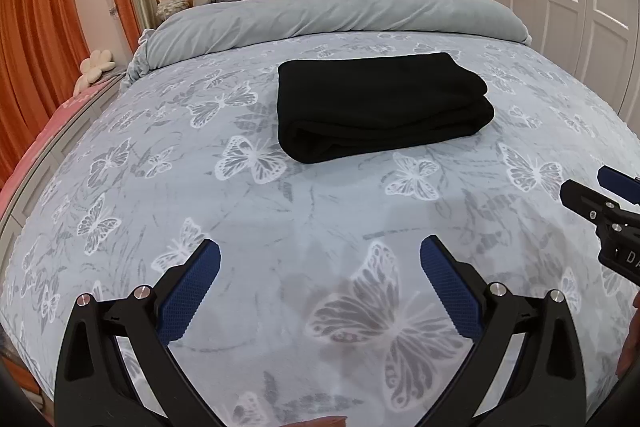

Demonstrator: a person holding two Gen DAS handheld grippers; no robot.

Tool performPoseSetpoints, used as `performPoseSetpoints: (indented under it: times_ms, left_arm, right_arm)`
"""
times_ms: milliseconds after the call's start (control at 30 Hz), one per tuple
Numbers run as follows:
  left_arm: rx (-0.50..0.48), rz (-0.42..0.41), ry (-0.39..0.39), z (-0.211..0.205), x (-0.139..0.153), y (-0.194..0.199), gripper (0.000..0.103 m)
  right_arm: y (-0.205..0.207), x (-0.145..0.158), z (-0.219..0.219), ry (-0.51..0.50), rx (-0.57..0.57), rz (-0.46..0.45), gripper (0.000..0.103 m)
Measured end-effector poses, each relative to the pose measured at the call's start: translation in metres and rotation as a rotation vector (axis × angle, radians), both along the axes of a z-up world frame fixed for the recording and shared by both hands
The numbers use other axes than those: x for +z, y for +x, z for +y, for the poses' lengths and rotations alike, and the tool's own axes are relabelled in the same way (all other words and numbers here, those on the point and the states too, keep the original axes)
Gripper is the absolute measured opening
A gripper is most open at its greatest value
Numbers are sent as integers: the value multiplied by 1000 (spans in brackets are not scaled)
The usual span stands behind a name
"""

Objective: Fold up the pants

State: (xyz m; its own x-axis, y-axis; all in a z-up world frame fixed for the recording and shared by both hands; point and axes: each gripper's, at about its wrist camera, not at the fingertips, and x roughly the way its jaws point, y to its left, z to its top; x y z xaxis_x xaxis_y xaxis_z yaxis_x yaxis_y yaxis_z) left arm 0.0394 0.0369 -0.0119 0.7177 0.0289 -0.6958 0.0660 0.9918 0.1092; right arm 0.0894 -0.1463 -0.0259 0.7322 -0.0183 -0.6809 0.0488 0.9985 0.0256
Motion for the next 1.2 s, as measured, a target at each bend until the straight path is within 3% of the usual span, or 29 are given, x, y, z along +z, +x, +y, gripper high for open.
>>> performPoseSetpoints:
  times_ms: [1200]
  left_arm:
    - [6, 28, -18, 2, -6, 5, 98]
  right_arm:
    - [3, -1, 4, -2, 29, 7, 73]
